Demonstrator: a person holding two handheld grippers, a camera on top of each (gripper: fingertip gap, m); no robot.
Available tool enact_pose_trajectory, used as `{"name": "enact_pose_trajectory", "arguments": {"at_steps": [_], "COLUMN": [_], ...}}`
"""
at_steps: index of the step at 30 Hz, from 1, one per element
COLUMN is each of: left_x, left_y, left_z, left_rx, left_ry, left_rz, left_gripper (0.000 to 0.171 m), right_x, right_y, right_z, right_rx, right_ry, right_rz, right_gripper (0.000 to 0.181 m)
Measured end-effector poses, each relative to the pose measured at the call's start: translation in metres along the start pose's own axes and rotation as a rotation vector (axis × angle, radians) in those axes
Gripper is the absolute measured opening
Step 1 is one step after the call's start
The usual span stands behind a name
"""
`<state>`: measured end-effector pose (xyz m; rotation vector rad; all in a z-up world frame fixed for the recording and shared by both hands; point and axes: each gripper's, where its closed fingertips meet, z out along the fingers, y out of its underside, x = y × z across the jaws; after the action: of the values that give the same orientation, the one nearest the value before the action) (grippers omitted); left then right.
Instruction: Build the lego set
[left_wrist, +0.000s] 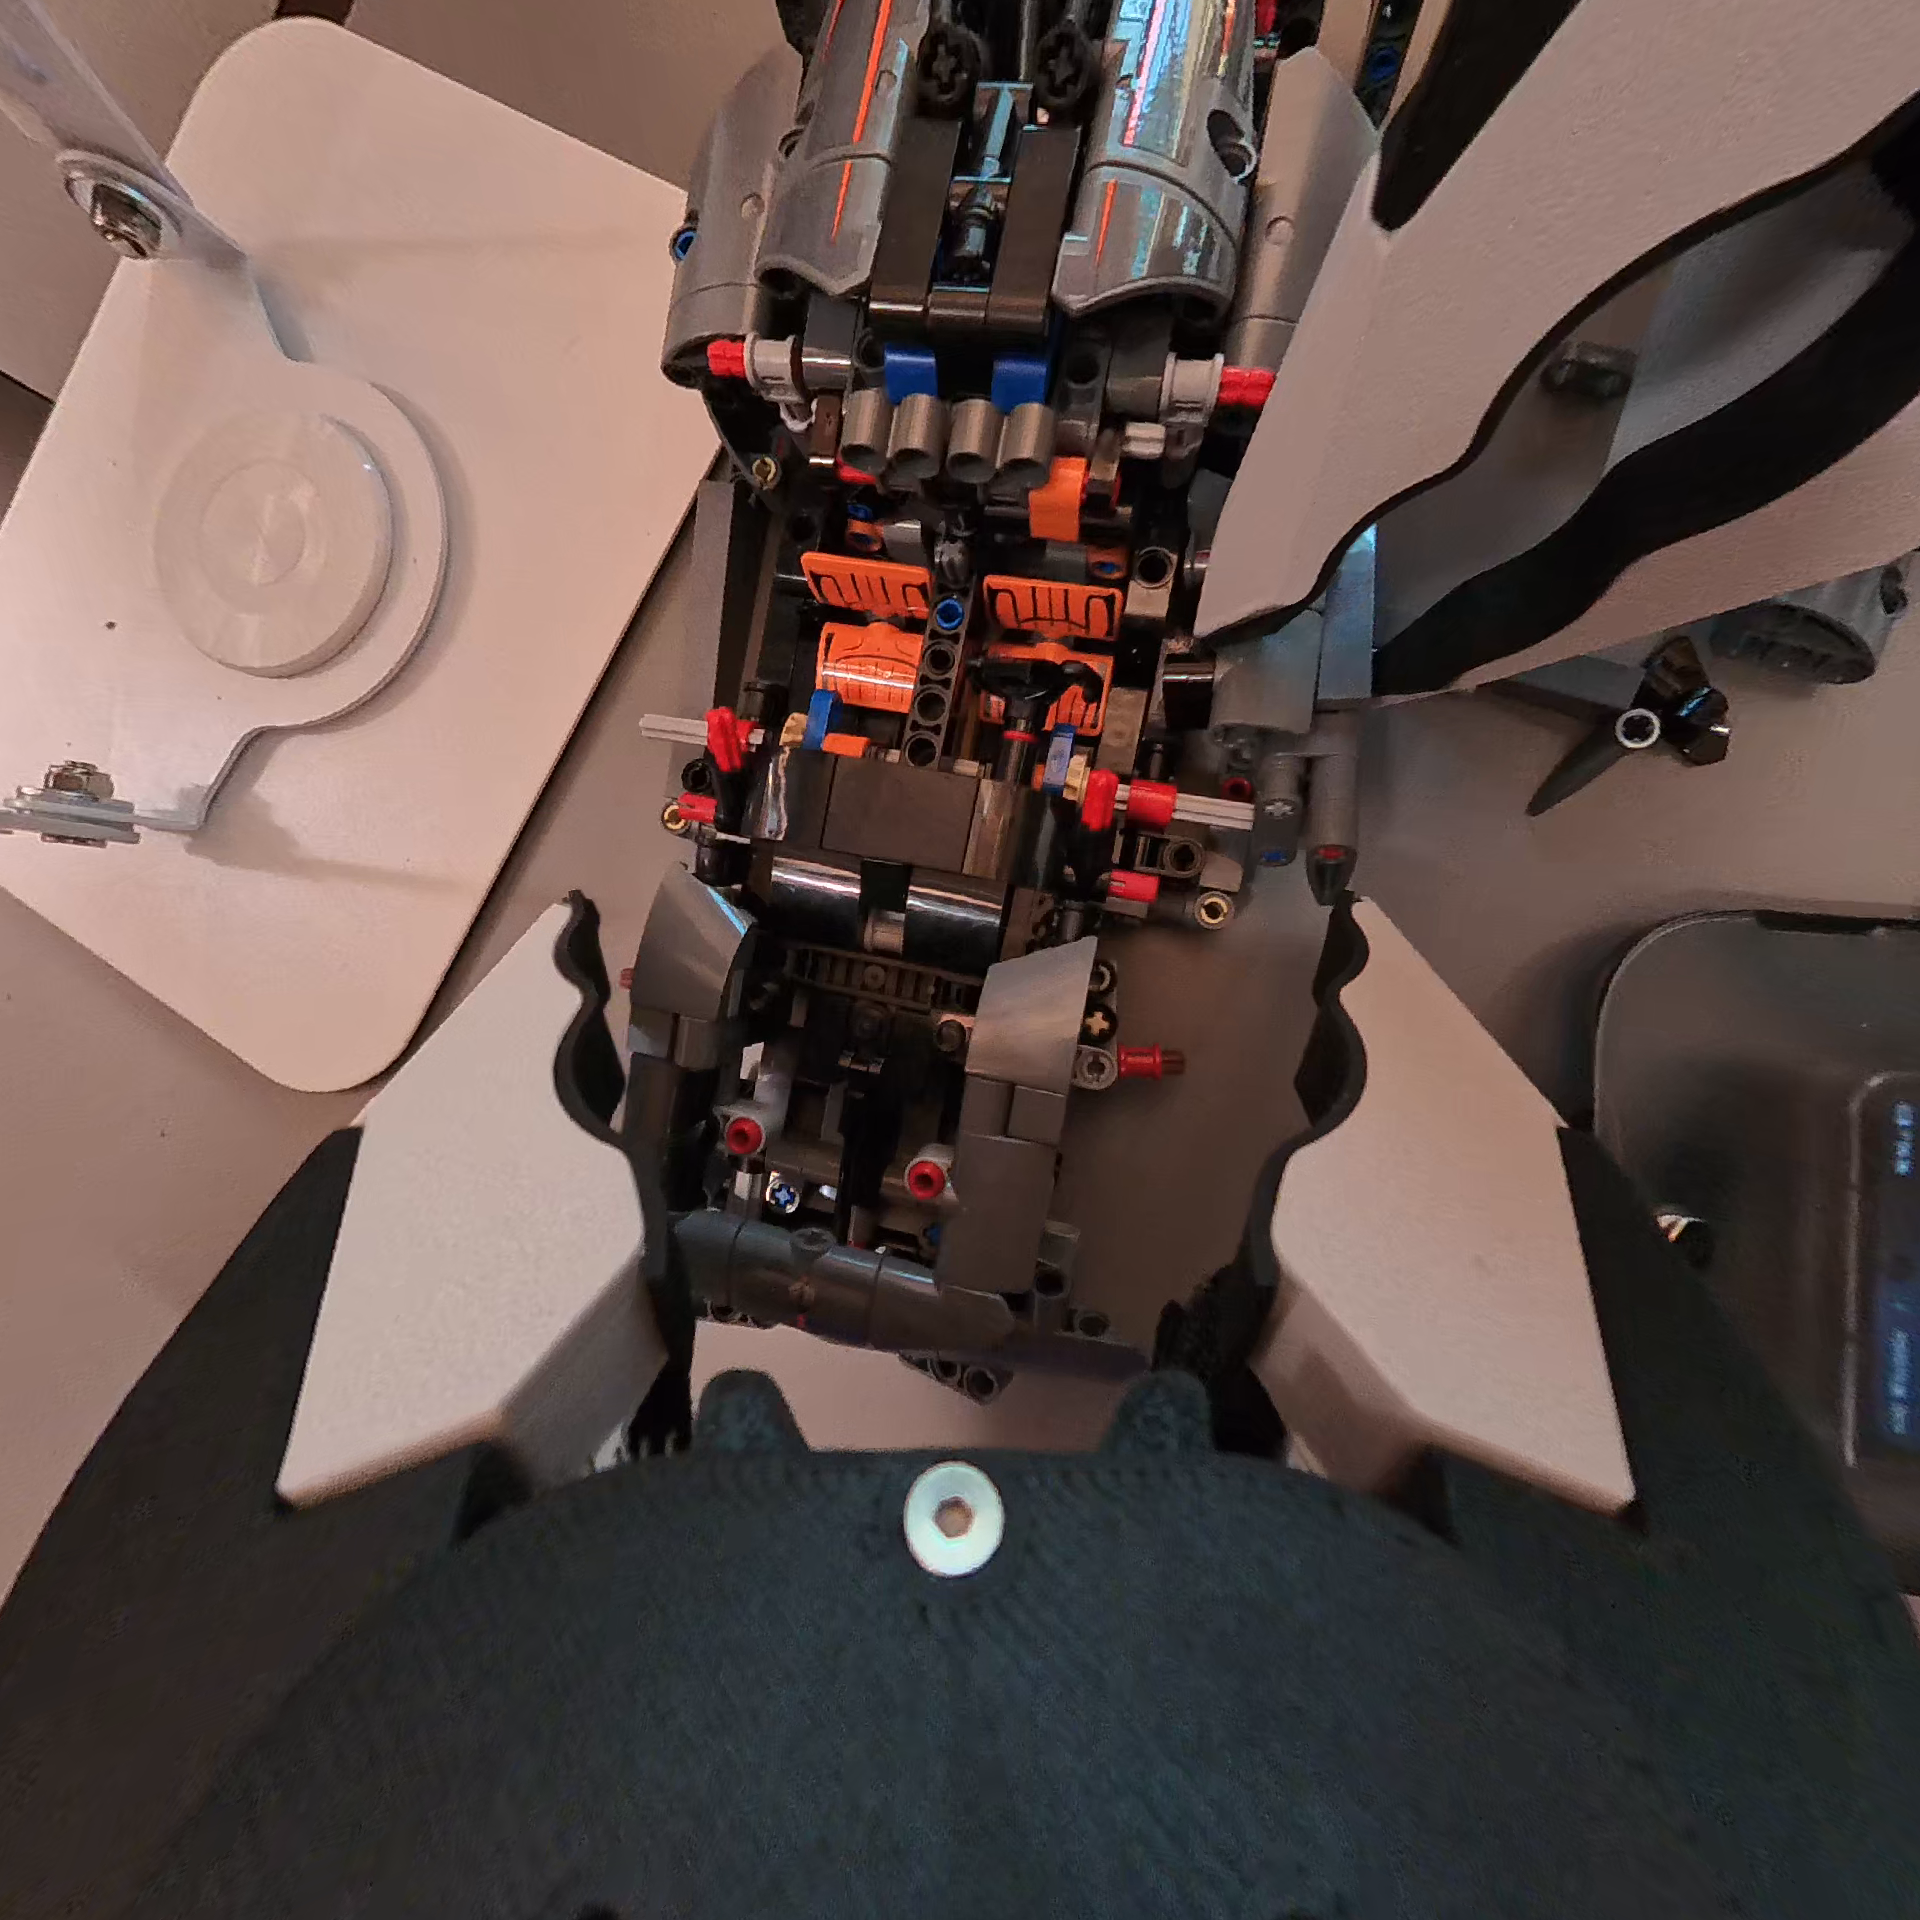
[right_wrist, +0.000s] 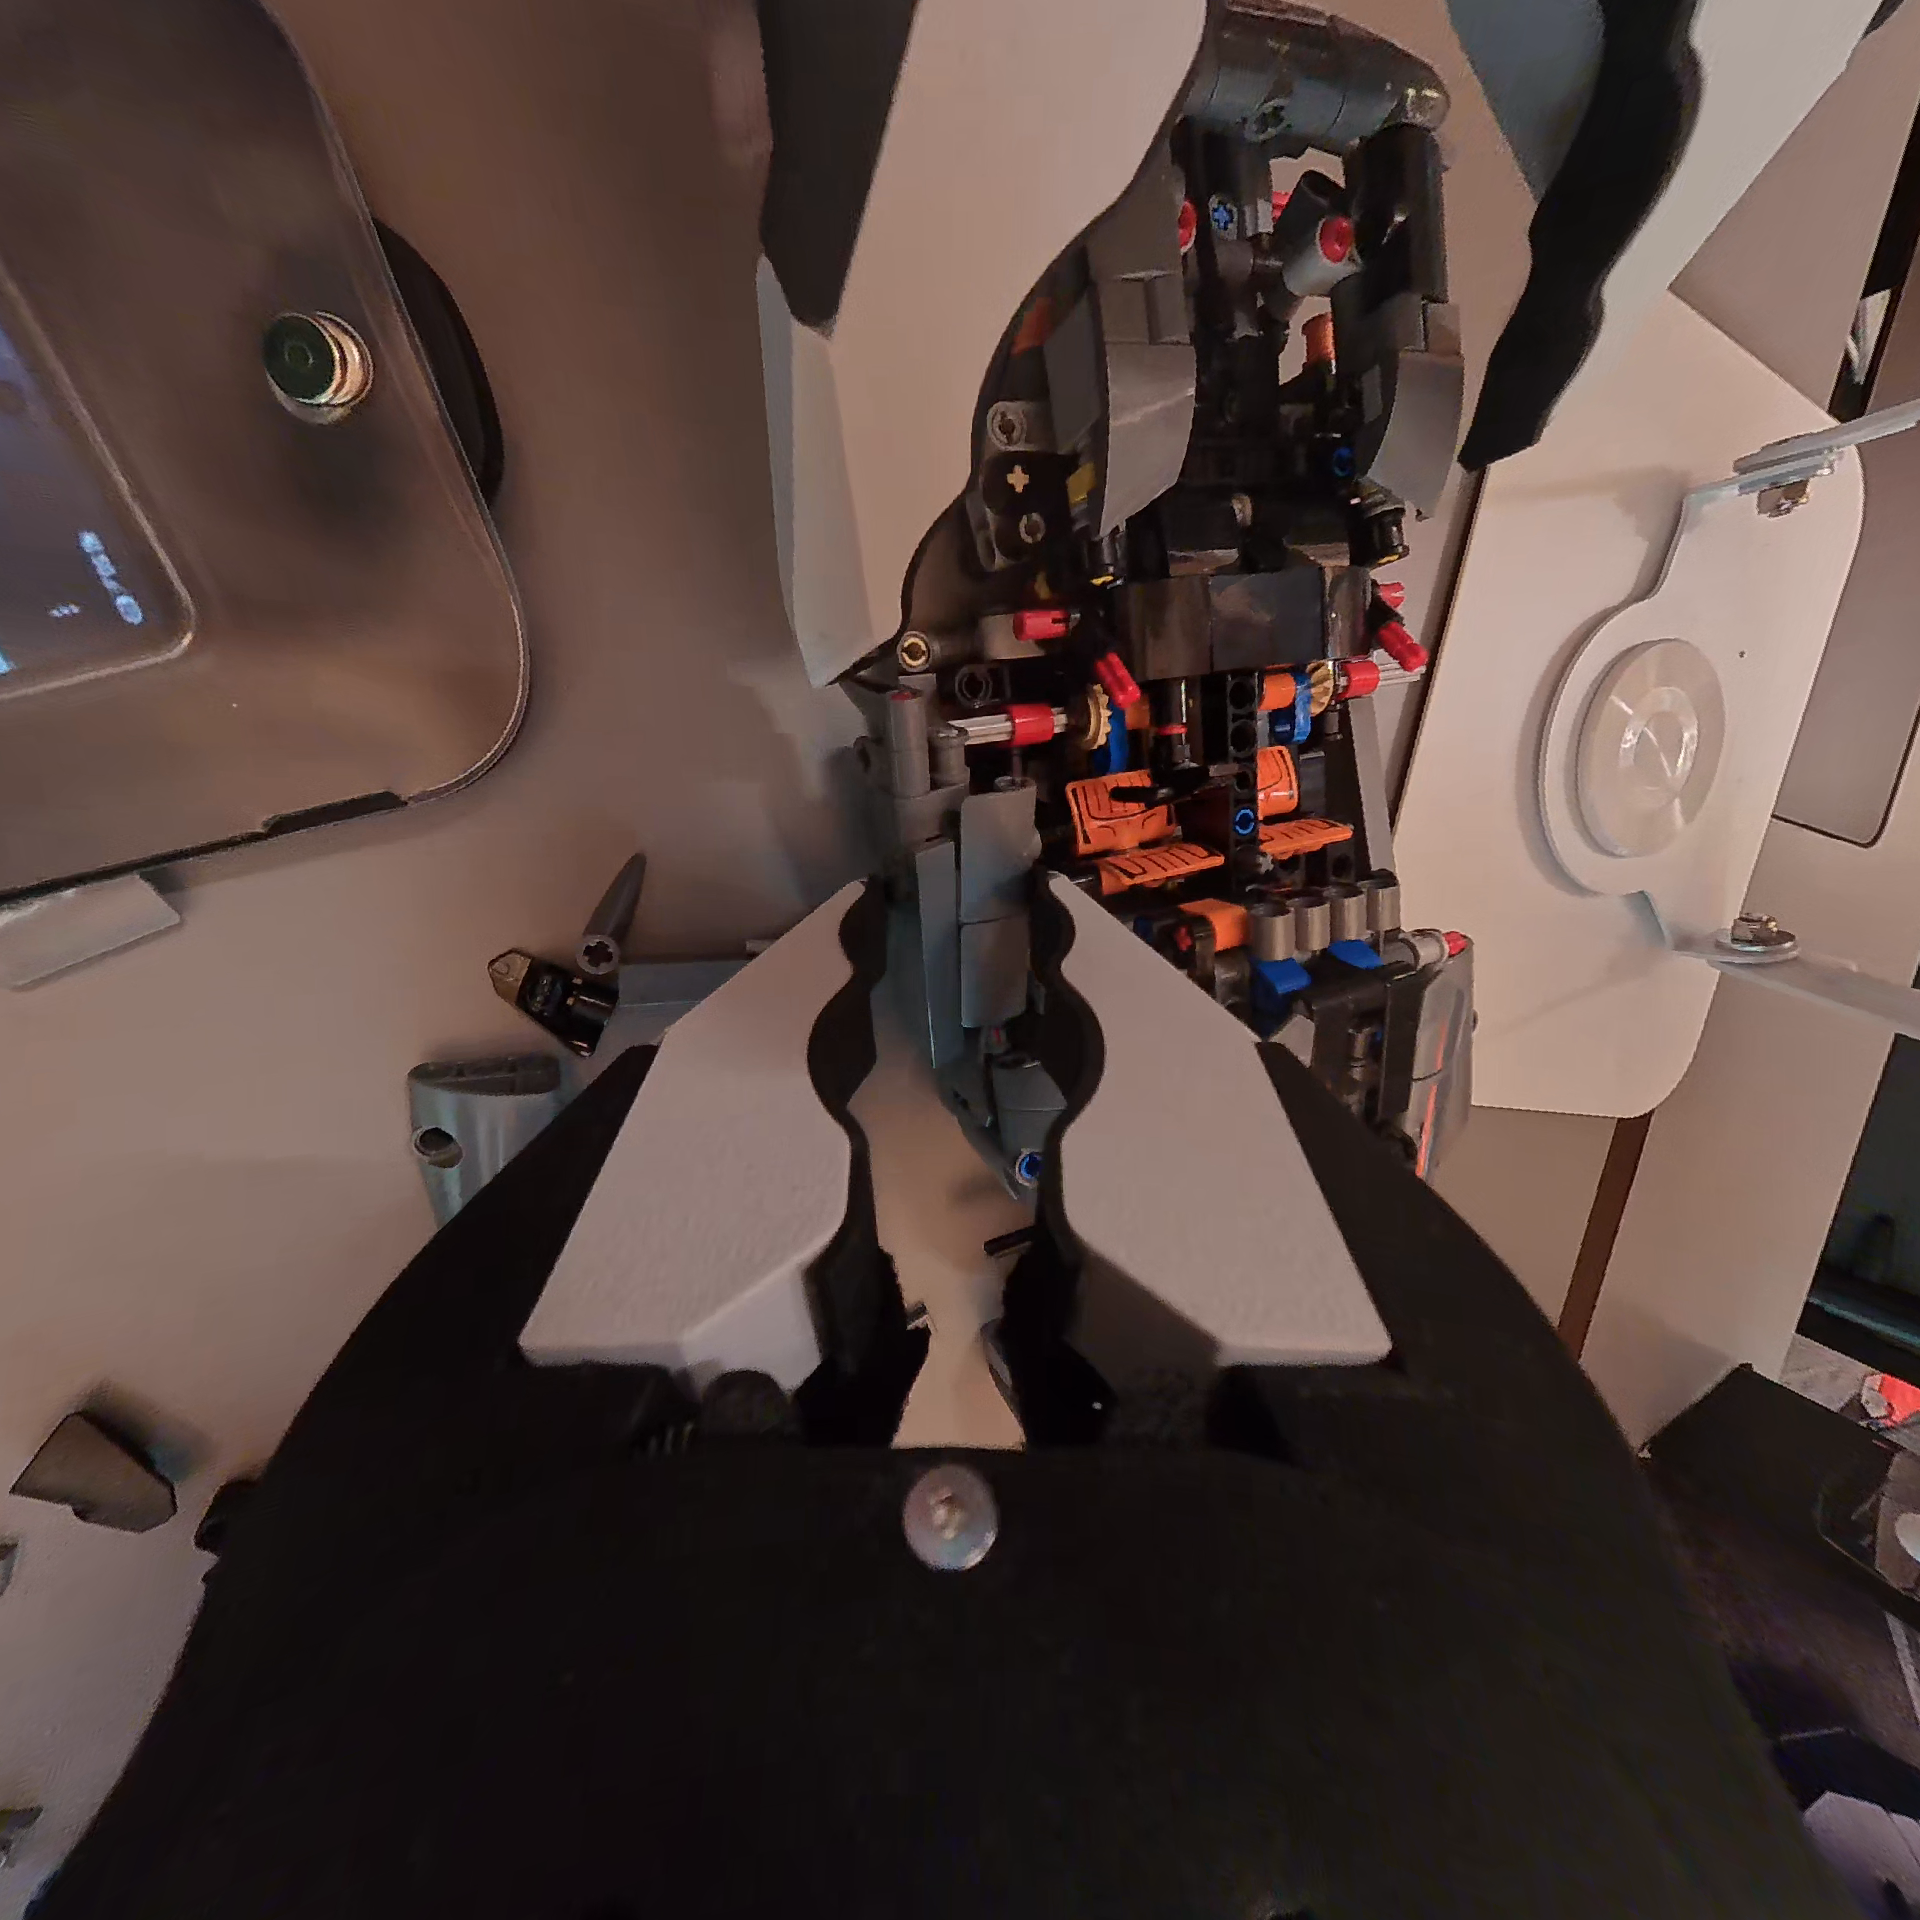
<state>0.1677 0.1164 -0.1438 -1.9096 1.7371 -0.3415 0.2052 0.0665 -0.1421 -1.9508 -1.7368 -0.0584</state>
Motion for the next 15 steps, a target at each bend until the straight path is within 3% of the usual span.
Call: {"name": "enact_pose_trajectory", "arguments": {"at_steps": [15], "left_x": [-0.0027], "left_y": [0.006], "left_z": [0.0063], "left_rx": [-0.049], "left_ry": [-0.028], "left_rz": [0.009], "left_gripper": [0.127], "right_x": [0.0038], "right_y": [-0.0071], "right_z": [-0.004], "right_rx": [0.005], "right_ry": [0.046], "right_rz": [0.003], "right_gripper": [0.025]}}
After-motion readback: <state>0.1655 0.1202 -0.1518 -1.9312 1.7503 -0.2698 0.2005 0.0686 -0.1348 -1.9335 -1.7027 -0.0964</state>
